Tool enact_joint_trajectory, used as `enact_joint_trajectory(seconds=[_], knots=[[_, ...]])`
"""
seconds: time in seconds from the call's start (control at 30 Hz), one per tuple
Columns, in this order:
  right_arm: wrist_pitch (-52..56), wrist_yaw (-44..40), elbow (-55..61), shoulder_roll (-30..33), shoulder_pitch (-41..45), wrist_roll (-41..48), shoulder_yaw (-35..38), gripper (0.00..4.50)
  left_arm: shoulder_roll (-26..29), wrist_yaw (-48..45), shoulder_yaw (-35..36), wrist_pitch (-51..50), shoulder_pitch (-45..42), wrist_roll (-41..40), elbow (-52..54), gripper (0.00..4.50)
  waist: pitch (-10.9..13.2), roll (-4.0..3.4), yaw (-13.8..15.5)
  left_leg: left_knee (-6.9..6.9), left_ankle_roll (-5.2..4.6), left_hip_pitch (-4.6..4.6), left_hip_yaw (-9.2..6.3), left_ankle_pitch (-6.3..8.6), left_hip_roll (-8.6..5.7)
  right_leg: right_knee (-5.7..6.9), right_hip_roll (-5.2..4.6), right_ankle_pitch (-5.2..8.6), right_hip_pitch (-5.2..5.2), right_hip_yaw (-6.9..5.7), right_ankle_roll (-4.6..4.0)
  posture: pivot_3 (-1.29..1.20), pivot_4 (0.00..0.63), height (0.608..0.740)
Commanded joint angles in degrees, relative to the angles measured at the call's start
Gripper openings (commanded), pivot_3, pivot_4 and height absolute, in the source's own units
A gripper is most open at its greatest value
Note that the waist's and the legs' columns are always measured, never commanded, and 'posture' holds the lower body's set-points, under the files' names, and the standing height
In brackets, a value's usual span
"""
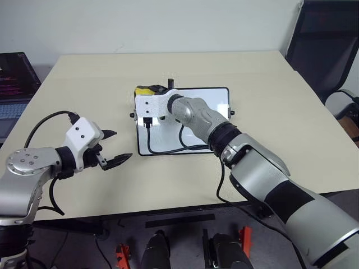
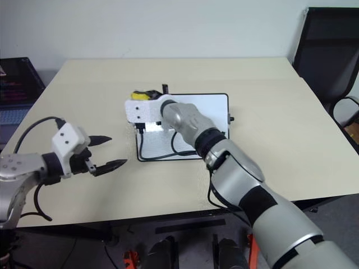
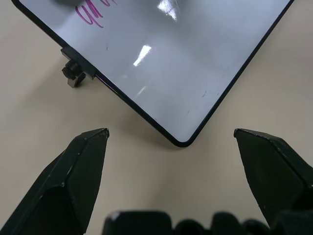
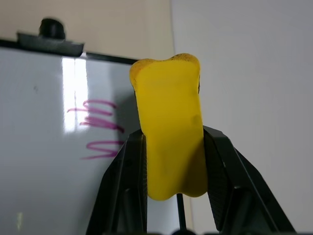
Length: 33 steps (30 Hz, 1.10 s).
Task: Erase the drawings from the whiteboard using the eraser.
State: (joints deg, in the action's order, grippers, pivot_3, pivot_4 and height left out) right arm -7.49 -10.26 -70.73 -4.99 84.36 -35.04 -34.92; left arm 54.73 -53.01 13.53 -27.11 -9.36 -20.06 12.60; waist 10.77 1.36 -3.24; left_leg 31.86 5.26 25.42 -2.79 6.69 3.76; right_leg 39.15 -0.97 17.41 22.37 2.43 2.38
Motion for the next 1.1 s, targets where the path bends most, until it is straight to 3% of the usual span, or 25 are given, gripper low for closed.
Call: enact_joint_trajectory(seconds=[0.03, 0.27, 0.4, 0.5, 0.8, 1.1], knots=[[-0.9, -3.8, -0.4, -0.2, 1.6, -1.5, -0.9, 1.19, 0.0, 0.2, 0.3, 0.8, -1.2, -0.1, 0.9, 4.50, 0.0, 0.00, 0.0, 0.00, 0.00, 0.00, 0.00, 0.00, 0.00, 0.01, 0.00, 0.00, 0.00, 0.00, 0.00, 0.00, 0.150, 0.740], [-1.1, -11.0, 0.3, 0.5, -0.1, -2.0, -0.9, 1.17, -1.2, 2.3, 1.8, 2.3, -3.5, 0.2, -1.3, 4.50, 0.0, 0.03, 0.2, 0.10, 0.00, -0.12, -0.01, -0.01, -0.02, 0.33, 0.00, 0.01, -0.02, 0.01, -0.01, 0.00, 0.150, 0.740], [0.1, -4.2, 0.1, 0.9, 1.7, -1.3, 1.6, 1.17, -2.3, 4.5, 3.1, 1.3, -6.8, -0.8, -4.0, 4.50, 0.0, 0.15, 0.3, 0.18, -0.03, -0.26, -0.04, -0.05, -0.02, 0.70, 0.01, 0.10, -0.02, 0.01, -0.09, 0.00, 0.150, 0.740], [0.6, -3.5, -0.8, 1.2, 1.9, -1.5, 1.7, 1.17, -2.2, 4.4, 3.1, 1.3, -7.2, -0.8, -4.6, 4.50, 0.0, 0.15, 0.2, 0.18, -0.04, -0.32, -0.04, -0.06, -0.01, 0.78, 0.02, 0.11, -0.02, 0.03, -0.15, 0.00, 0.150, 0.740], [-0.9, -13.0, -1.5, 1.5, -2.1, -4.0, -2.6, 1.16, -2.1, 4.4, 3.2, 1.1, -7.6, -1.0, -4.9, 4.50, 0.0, 0.18, 0.1, 0.12, -0.04, -0.48, -0.04, -0.05, -0.01, 0.81, 0.03, 0.13, -0.13, 0.02, -0.18, 0.00, 0.150, 0.740], [1.5, 1.1, -2.3, 2.7, 2.3, -1.6, 2.3, 1.16, -1.8, 4.0, 3.4, 1.0, -7.4, -1.1, -4.8, 4.50, 0.0, 0.20, 0.4, 0.18, -0.13, -0.52, -0.06, -0.15, -0.02, 0.85, 0.02, 0.10, -0.14, 0.04, -0.12, 0.00, 0.150, 0.740]])
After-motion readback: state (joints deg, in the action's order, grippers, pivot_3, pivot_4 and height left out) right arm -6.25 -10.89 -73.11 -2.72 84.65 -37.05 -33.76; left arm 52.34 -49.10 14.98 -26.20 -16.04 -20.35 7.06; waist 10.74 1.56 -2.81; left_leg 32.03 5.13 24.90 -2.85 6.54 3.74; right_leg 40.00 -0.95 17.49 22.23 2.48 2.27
